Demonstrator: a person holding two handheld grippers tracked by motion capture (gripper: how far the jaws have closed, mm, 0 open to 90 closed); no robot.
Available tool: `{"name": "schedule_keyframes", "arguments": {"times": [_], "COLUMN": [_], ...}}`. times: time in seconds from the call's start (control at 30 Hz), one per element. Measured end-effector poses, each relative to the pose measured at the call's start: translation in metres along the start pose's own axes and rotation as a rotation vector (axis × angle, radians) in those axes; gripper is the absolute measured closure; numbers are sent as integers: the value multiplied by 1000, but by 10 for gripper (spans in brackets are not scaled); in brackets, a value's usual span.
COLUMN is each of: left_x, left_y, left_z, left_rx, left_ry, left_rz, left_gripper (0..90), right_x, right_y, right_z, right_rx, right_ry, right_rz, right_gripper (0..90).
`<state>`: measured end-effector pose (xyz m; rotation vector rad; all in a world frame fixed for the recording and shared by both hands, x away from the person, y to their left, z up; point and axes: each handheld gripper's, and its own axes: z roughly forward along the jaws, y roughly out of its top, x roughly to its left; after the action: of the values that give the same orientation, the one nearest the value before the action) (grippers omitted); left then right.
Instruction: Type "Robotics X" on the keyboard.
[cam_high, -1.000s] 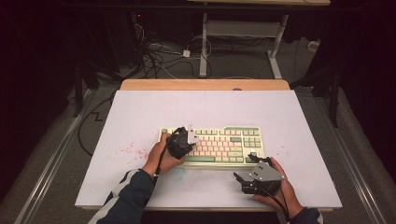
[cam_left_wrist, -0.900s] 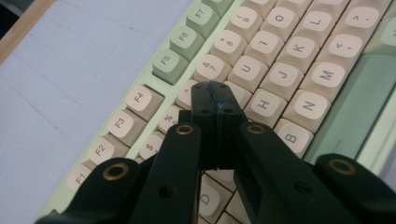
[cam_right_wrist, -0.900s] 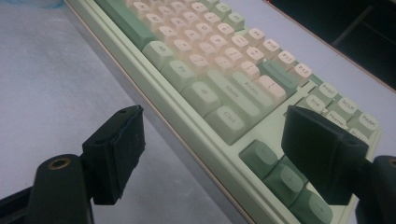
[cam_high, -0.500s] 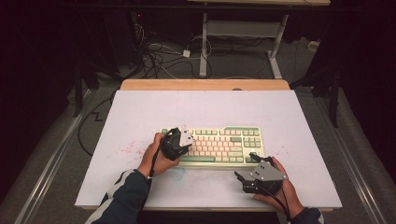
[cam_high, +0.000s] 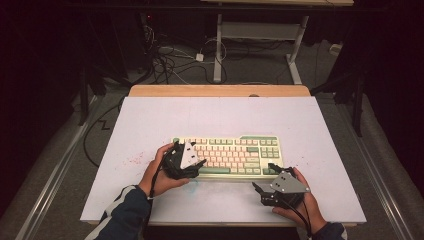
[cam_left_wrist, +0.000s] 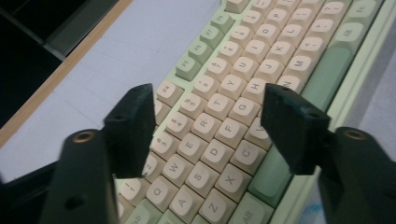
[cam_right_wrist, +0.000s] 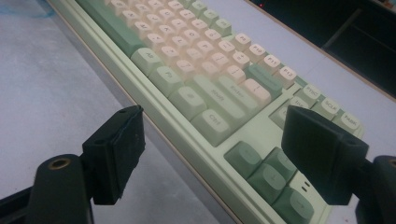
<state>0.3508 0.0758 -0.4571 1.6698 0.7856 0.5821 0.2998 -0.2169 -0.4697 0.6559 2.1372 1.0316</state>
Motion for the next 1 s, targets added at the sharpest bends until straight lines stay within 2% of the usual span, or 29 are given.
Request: {"name": "schedule_keyframes", "arguments": {"times": [0.07,0.27,0.43,0.77,0.93,1.0], "left_x": [0,4,8,18,22,24], "left_y": [-1,-3,-6,-15,-23,-25], "left_z": [-4,-15,-25,-46,-56,-60], "left_rx": [-22,-65,-76,-89,-84,-79], "left_ry": [12,22,22,59,79,84], "left_rz": [13,-8,-12,-17,-11,-11], "left_gripper": [261,231,225,207,207,207], "right_x": [0,0,-1,-2,-3,-5], "right_y": [0,0,0,1,2,3], "right_z": [-1,0,1,2,1,1], "right_rx": [-5,1,1,7,8,4], "right_ry": [-1,2,0,0,-13,-6], "right_rz": [1,0,5,6,-3,10], "right_gripper": [224,223,223,234,314,393]}}
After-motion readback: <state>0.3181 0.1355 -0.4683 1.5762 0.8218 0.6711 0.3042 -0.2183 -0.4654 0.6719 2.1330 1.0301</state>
